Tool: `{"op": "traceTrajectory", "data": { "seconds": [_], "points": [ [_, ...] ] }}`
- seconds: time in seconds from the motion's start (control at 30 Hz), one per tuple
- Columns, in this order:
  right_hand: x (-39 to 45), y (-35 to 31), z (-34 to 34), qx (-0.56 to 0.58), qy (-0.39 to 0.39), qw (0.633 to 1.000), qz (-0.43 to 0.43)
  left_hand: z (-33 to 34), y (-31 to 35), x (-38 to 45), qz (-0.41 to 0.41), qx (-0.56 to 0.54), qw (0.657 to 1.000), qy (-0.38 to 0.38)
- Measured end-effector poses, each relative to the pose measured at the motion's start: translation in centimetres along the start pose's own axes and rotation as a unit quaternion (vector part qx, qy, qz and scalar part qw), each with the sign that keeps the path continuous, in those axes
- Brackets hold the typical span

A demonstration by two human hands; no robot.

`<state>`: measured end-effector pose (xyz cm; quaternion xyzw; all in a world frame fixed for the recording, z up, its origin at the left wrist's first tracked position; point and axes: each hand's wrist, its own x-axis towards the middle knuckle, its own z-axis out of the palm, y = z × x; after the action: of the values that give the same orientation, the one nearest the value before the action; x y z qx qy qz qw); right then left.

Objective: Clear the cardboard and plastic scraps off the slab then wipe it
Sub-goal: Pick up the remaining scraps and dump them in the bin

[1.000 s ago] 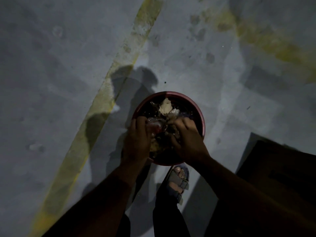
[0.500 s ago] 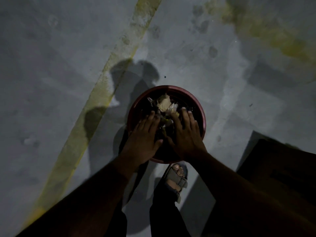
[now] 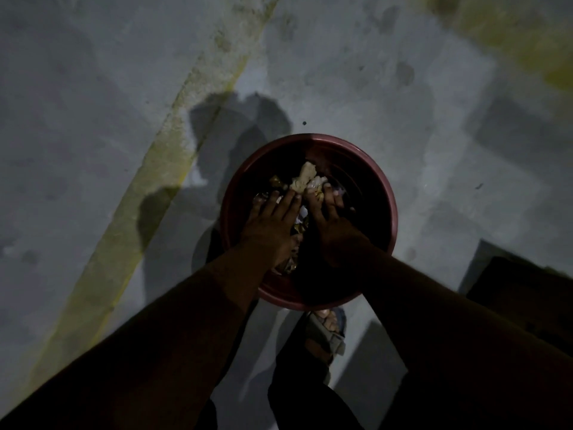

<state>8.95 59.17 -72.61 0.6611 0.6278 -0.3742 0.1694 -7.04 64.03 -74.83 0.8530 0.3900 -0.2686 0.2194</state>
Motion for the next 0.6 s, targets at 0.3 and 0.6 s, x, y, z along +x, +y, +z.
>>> {"op": "traceTrajectory", "data": {
  "seconds": [0.3, 0.6],
  "points": [
    [-5.2, -2.6, -5.8, 0.042, 0.086, 0.995, 0.024, -6.0, 0.0, -6.5, 0.015, -0.040, 0.992, 0.119],
    [-18.7, -8.1, -16.3, 0.076, 0.173, 0.982, 0.030, -20.1, 2.0, -17.5, -0.014, -0.012, 0.977, 0.212]
  ]
}}
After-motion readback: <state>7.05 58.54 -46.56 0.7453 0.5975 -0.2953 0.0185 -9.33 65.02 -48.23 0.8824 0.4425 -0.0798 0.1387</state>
